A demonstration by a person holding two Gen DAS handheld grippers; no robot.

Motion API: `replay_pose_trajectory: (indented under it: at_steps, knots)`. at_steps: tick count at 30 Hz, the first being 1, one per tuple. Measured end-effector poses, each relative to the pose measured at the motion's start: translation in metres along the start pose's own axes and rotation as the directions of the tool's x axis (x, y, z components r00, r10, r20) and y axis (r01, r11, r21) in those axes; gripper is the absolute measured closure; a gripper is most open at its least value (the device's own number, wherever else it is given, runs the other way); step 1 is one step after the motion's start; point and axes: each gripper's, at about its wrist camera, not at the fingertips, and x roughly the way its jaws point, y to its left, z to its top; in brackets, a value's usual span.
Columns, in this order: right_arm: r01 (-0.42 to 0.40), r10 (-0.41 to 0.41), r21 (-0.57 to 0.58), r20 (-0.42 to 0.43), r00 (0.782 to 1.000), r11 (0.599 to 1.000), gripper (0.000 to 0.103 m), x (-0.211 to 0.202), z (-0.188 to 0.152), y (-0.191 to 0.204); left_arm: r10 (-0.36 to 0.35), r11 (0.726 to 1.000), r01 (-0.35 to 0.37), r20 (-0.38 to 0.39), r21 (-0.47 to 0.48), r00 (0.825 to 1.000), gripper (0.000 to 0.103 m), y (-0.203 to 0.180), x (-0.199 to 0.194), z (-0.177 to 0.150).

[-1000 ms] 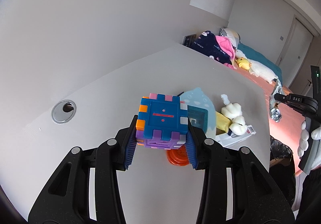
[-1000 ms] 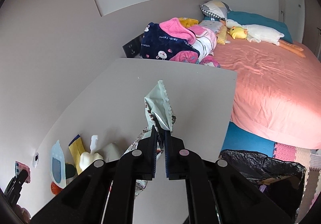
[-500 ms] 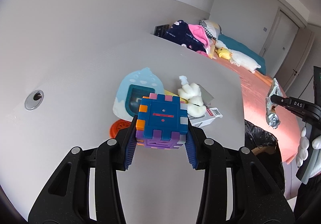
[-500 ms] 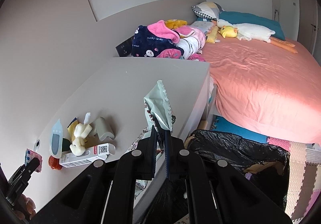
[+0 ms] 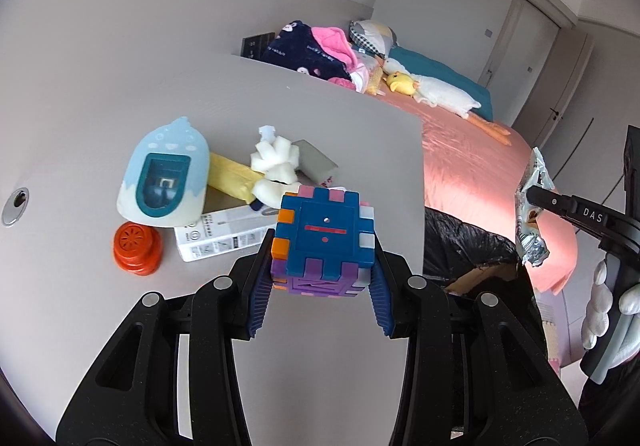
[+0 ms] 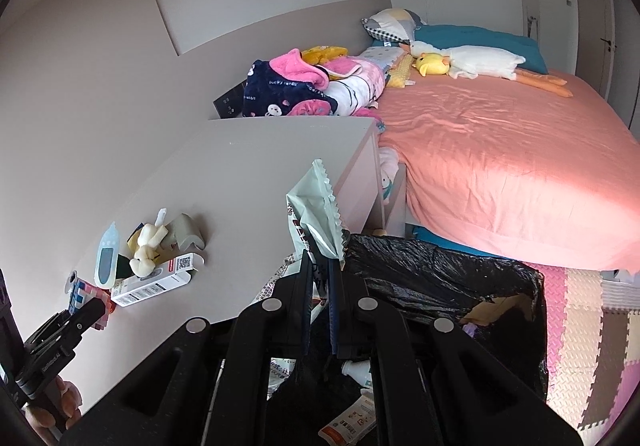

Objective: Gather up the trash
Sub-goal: 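Carry the cube and wrapper over the black bin and open both tools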

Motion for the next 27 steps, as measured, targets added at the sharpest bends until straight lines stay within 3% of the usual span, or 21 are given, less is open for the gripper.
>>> replay_pose_trajectory:
  at_steps: [14, 22, 27]
  knots:
    - [0.066, -0.067, 0.07, 0.017, 0.998, 0.995, 0.095, -0.027, -0.018, -0.047, -0.135, 0.984, 0.145, -0.097, 0.106, 0.986, 0.061, -0.067, 0.028, -0.015]
    - [0.105, -0.108, 0.104, 0.024, 0.994, 0.989, 0.095, -0.037, -0.022, -0.072, -0.209, 0.958, 0.235, -0.16, 0.165, 0.965, 0.061, -0.099, 0.038, -0.027]
    - [0.123, -0.126, 0.117, 0.022, 0.992, 0.986, 0.095, -0.042, -0.025, -0.084, -0.26, 0.933, 0.301, -0.209, 0.196, 0.943, 0.061, -0.119, 0.045, -0.033]
